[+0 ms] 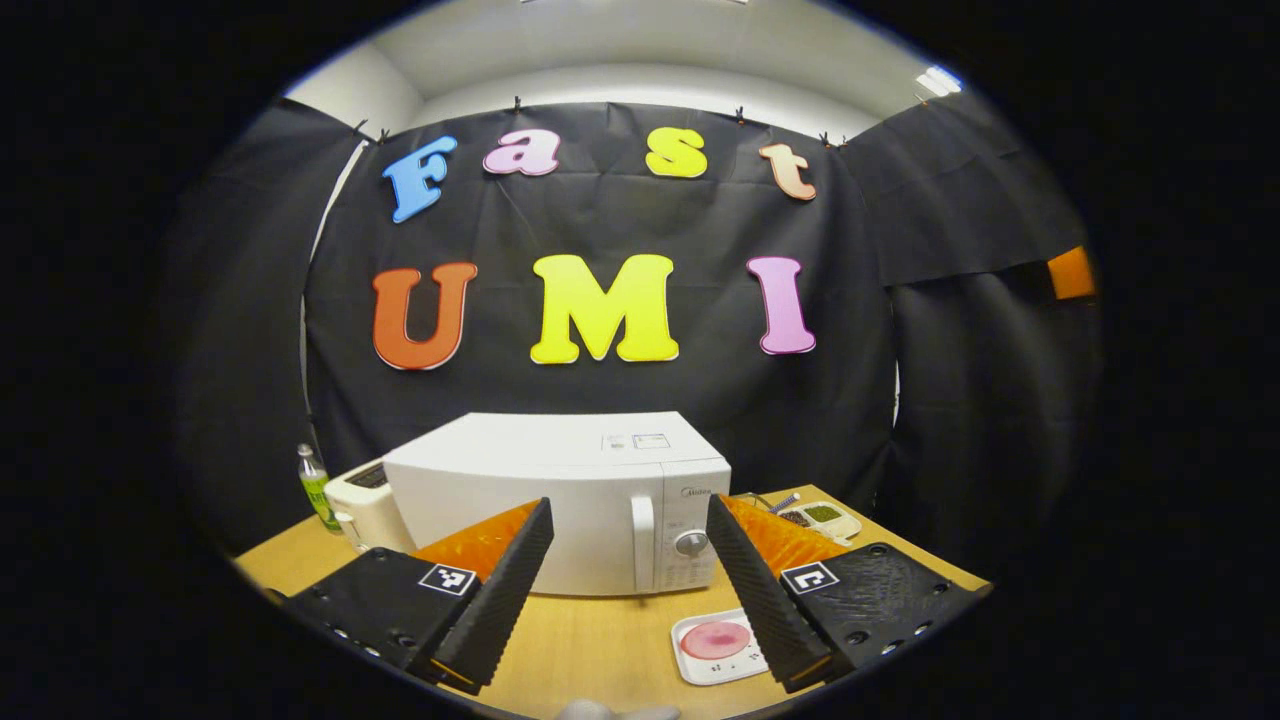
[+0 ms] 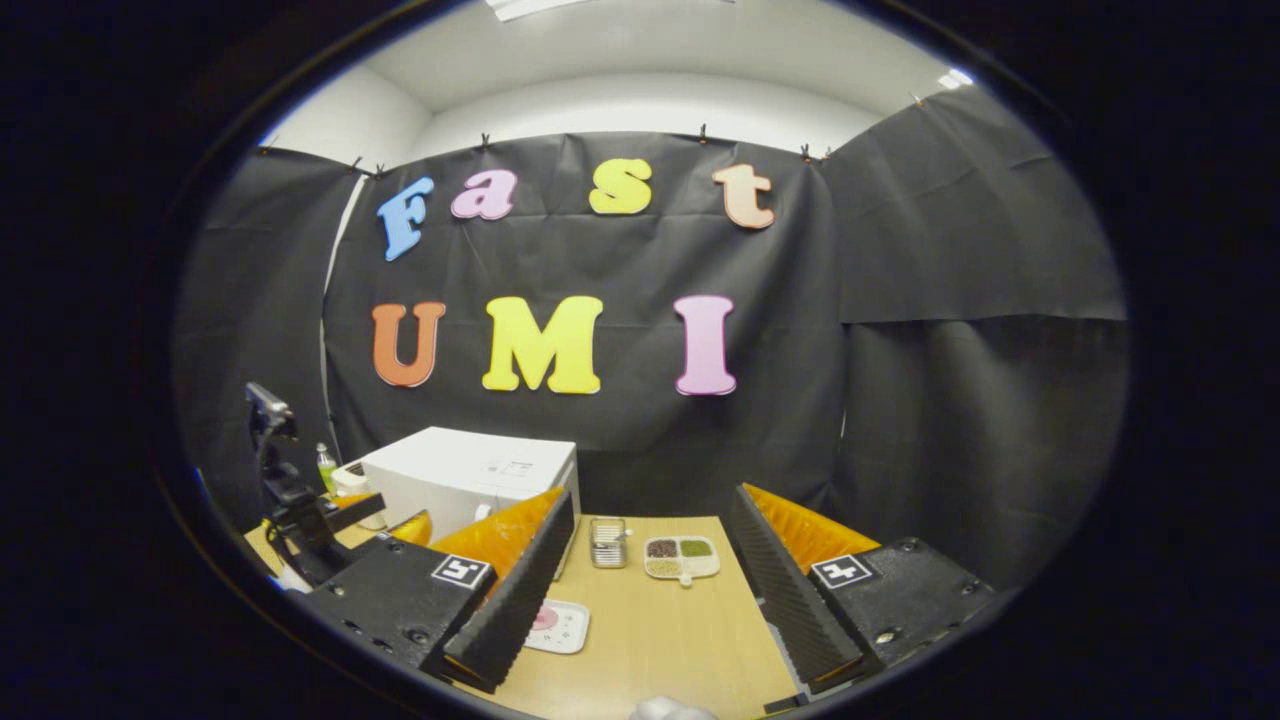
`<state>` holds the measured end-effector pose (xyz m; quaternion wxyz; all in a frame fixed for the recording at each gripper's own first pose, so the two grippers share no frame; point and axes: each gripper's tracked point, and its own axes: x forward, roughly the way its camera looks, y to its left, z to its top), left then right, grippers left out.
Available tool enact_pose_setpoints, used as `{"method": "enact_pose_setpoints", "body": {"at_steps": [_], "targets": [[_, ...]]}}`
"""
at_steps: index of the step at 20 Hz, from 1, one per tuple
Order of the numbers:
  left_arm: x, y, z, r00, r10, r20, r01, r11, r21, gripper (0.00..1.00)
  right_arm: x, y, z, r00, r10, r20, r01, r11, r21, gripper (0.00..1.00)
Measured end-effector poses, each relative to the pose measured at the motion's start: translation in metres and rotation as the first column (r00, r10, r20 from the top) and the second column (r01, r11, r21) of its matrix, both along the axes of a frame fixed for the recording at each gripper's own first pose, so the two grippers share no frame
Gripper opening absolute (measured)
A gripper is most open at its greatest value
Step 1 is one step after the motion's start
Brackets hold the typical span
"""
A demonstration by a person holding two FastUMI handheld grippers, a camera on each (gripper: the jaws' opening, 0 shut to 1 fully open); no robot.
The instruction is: Open the microwave oven with the left hand, put the food in, and close the microwave oven.
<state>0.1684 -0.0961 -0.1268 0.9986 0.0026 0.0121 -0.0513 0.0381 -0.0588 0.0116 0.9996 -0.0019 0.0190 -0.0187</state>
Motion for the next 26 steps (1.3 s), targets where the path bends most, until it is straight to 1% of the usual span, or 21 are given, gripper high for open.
{"method": "enact_pose_setpoints", "body": {"at_steps": [1, 2, 3, 5, 6, 7, 8, 9, 13, 14, 15, 16, 17, 18, 19, 20, 21, 22, 24, 25, 26], "targets": [[0.015, -0.002, -0.011, 1.0, 0.0, -0.012, 0.0, 1.0, 0.013, 0.94, 0.0, -0.002, -0.002, 1.0, -0.002, -0.011, 0.002, 1.0, -0.01, 0.94], [0.031, -0.004, -0.022, 1.0, 0.004, -0.026, -0.003, 1.0, 0.027, 0.95, 0.0, -0.005, -0.005, 1.0, -0.008, -0.024, 0.007, 1.0, -0.026, 1.0], [0.046, -0.005, -0.032, 0.999, 0.007, -0.037, -0.005, 0.999, 0.041, 0.95, 0.0, -0.008, -0.006, 0.999, -0.016, -0.031, 0.014, 0.999, -0.04, 0.94], [0.074, -0.008, -0.053, 0.998, 0.011, -0.068, -0.008, 0.999, 0.041, 0.95, 0.0, -0.012, -0.007, 0.999, -0.027, -0.041, 0.025, 0.998, -0.05, 0.94], [0.085, -0.01, -0.062, 0.997, 0.012, -0.081, -0.009, 0.999, 0.034, 0.95, 0.0, -0.014, -0.011, 0.998, -0.035, -0.054, 0.032, 0.998, -0.051, 1.0], [0.093, -0.011, -0.069, 0.996, 0.011, -0.09, -0.009, 1.0, 0.029, 0.94, 0.0, -0.014, -0.013, 0.997, -0.039, -0.061, 0.036, 0.998, -0.047, 0.95], [0.101, -0.012, -0.077, 0.995, 0.01, -0.1, -0.007, 1.0, 0.026, 0.84, 0.001, -0.015, -0.015, 0.997, -0.045, -0.068, 0.042, 0.998, -0.045, 0.94], [0.107, -0.013, -0.084, 0.994, 0.01, -0.109, -0.007, 1.0, 0.026, 0.93, 0.001, -0.016, -0.019, 0.996, -0.05, -0.08, 0.047, 0.998, -0.047, 0.95], [0.124, -0.016, -0.096, 0.993, -0.001, -0.115, 0.006, 0.999, 0.035, 0.89, 0.001, -0.021, -0.029, 0.991, -0.077, -0.106, 0.073, 0.996, -0.041, 0.95], [0.126, -0.017, -0.099, 0.993, -0.009, -0.121, 0.013, 0.999, 0.034, 0.88, 0.001, -0.021, -0.032, 0.99, -0.081, -0.111, 0.078, 0.996, -0.035, 1.0], [0.128, -0.018, -0.102, 0.992, -0.016, -0.125, 0.02, 0.999, 0.03, 0.82, 0.001, -0.02, -0.032, 0.99, -0.084, -0.114, 0.081, 0.996, -0.03, 0.94], [0.131, -0.017, -0.105, 0.991, -0.016, -0.129, 0.02, 0.999, 0.029, 0.78, 0.002, -0.02, -0.032, 0.99, -0.086, -0.112, 0.083, 0.996, -0.027, 1.0], [0.132, -0.01, -0.105, 0.992, 0.011, -0.127, -0.006, 0.999, 0.042, 0.56, 0.002, -0.019, -0.03, 0.99, -0.09, -0.111, 0.087, 0.996, -0.028, 0.95], [0.133, -0.015, -0.109, 0.991, -0.006, -0.135, 0.011, 0.999, 0.036, 0.62, 0.002, -0.017, -0.031, 0.99, -0.087, -0.11, 0.084, 0.996, -0.028, 1.0], [0.129, -0.015, -0.109, 0.99, -0.008, -0.144, 0.013, 1.0, 0.029, 0.31, 0.002, -0.013, -0.028, 0.992, -0.08, -0.103, 0.078, 0.997, -0.023, 1.0], [0.132, -0.014, -0.108, 0.99, -0.008, -0.141, 0.014, 0.999, 0.038, 0.28, 0.001, -0.01, -0.025, 0.993, -0.073, -0.092, 0.072, 0.997, -0.018, 1.0], [0.132, -0.014, -0.108, 0.99, -0.008, -0.141, 0.015, 0.999, 0.048, 0.26, 0.001, -0.005, -0.022, 0.994, -0.066, -0.085, 0.065, 0.998, -0.014, 0.95], [0.131, -0.014, -0.107, 0.991, -0.008, -0.134, 0.016, 0.998, 0.053, 0.25, 0.003, -0.003, -0.023, 0.995, -0.056, -0.085, 0.056, 0.998, -0.012, 1.0], [0.129, -0.014, -0.109, 0.991, 0.003, -0.135, 0.002, 0.999, 0.035, 0.2, 0.011, 0.008, -0.022, 0.994, -0.021, -0.105, 0.019, 1.0, -0.021, 0.95], [0.129, -0.014, -0.108, 0.991, 0.011, -0.135, -0.006, 0.999, 0.031, 0.16, 0.015, 0.015, -0.018, 0.994, 0.003, -0.105, -0.006, 0.999, -0.034, 1.0], [0.129, -0.013, -0.108, 0.991, 0.02, -0.136, -0.016, 1.0, 0.024, 0.16, 0.021, 0.016, -0.013, 0.995, 0.016, -0.095, -0.02, 0.999, -0.048, 0.95]]}}
